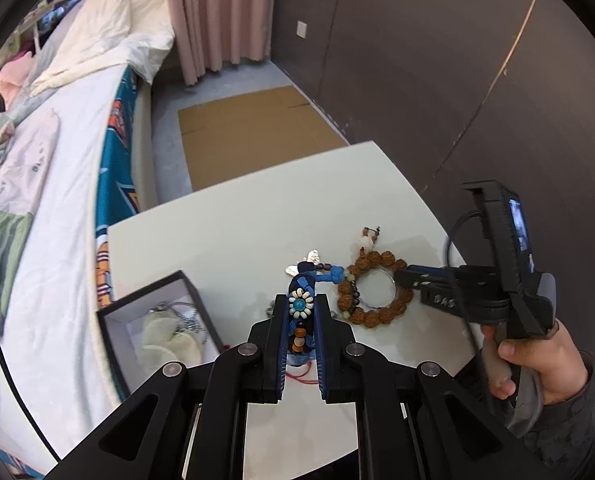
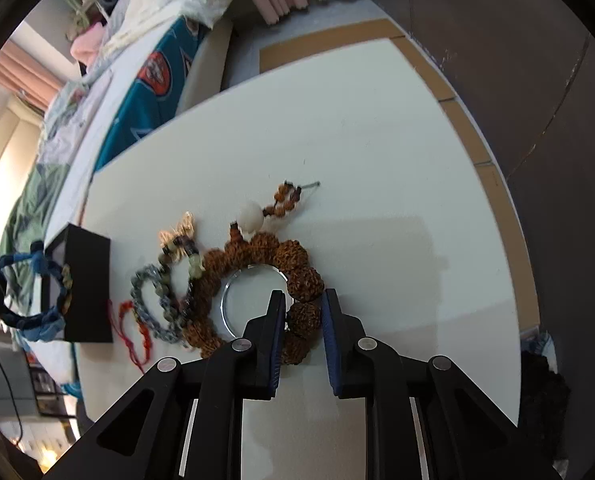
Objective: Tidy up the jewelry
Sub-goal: 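Carry the blue charm into the box with the left tool while the right grasps brown beads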
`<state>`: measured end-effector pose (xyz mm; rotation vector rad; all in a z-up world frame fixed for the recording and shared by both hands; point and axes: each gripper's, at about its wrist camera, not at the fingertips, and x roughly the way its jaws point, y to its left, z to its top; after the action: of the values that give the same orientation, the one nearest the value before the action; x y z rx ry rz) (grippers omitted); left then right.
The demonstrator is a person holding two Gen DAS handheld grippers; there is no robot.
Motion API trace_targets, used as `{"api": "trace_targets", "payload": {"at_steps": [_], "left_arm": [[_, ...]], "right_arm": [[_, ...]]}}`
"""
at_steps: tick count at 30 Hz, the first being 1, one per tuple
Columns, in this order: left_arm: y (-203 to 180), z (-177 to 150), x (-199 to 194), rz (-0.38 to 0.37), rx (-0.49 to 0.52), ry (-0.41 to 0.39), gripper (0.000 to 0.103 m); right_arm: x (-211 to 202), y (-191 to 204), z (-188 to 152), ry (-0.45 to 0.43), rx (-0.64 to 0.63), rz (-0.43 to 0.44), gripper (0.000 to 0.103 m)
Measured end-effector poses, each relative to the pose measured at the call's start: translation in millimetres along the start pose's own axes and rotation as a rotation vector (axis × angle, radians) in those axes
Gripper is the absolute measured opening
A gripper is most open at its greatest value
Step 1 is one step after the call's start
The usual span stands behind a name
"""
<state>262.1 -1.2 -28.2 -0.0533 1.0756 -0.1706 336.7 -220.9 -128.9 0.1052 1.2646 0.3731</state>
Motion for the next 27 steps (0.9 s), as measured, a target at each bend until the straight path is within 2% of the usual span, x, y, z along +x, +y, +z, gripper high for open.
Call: {"api": "trace_targets", "payload": {"at_steps": [7, 13, 19, 27], "left_arm": [[24.3, -8.1, -23.2, 0.029, -0.04, -0.038, 0.012], [53.0, -15.4, -38.0, 0.067, -0.09, -0.065, 0.012], [82.4, -27.9, -42.6, 0.116, -0.139, -0.063, 0.012], [99.7, -38.7, -20.7, 0.145, -0.167, -0.005, 0.012]], "right_arm": [[-42.8, 1.6, -5.0, -0.122, 0.02, 0.142, 0.019], [-74.0, 27.1, -10.6, -0.214, -0.02, 0.239, 0.019], [-82.5, 54.8, -9.3, -0.261, -0.029, 0.291, 0.019], [-90.5, 79.2, -9.6, -0.291, -0.05, 0.368, 0.019]]}}
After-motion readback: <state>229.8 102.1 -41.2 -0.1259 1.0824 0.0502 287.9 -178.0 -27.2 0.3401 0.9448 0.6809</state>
